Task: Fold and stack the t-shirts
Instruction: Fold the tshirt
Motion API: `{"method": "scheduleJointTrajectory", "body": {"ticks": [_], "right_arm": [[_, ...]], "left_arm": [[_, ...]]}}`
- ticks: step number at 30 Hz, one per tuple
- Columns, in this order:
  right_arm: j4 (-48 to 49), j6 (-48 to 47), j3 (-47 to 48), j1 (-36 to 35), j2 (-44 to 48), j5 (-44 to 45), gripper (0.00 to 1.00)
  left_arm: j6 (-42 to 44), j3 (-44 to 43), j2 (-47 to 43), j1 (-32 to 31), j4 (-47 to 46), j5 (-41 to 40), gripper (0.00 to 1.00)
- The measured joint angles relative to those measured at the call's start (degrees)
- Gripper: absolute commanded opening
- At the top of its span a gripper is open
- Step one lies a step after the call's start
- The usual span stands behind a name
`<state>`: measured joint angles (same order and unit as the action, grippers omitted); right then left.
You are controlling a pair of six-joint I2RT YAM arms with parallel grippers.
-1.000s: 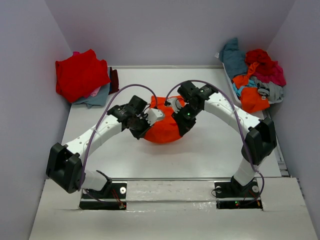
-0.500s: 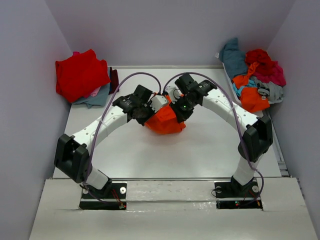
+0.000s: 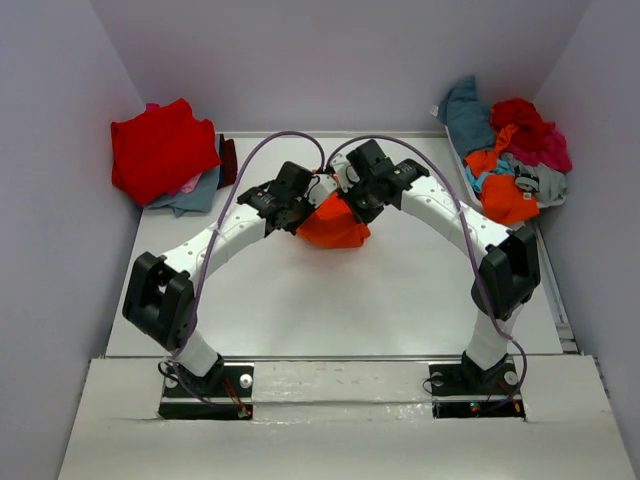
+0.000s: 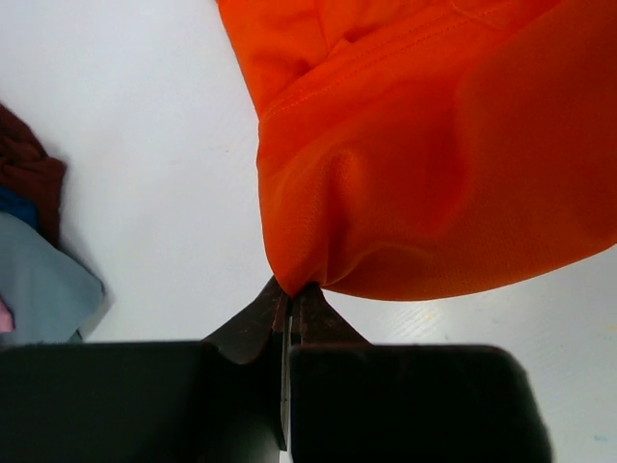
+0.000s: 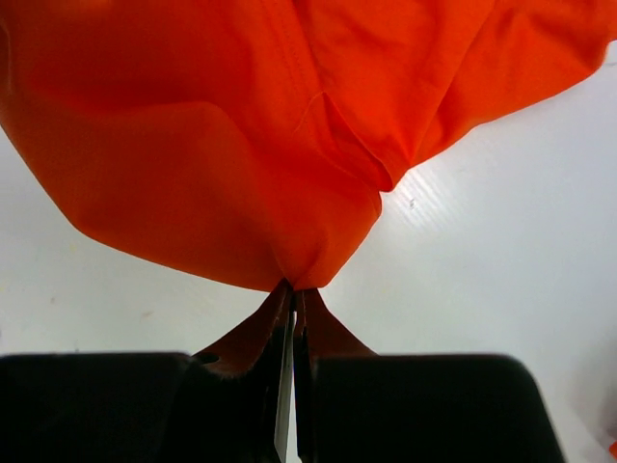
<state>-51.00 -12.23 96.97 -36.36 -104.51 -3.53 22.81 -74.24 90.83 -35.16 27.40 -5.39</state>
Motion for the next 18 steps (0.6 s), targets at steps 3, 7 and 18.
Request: {"method": "scheduleJointTrajectory", "body": {"ticks": [3,7,18], "right_arm": [[3.3,0.0,-0.1,0.3,0.0,2.8,0.07],[6.6,0.0,-0.1,0.7,0.0,5.6,0.07],[6.6,0.5,0.0,0.9,0.0,4.8,0.07]], "left_arm": [[-0.5,-1.0,0.7,0.0,-2.1,-2.4,0.06],[-0.7,-2.4,1.8,0.0,-4.2,-4.7,0.06],[-0.6,-4.1,3.1,0.0,-3.2,-3.9,0.06]]}}
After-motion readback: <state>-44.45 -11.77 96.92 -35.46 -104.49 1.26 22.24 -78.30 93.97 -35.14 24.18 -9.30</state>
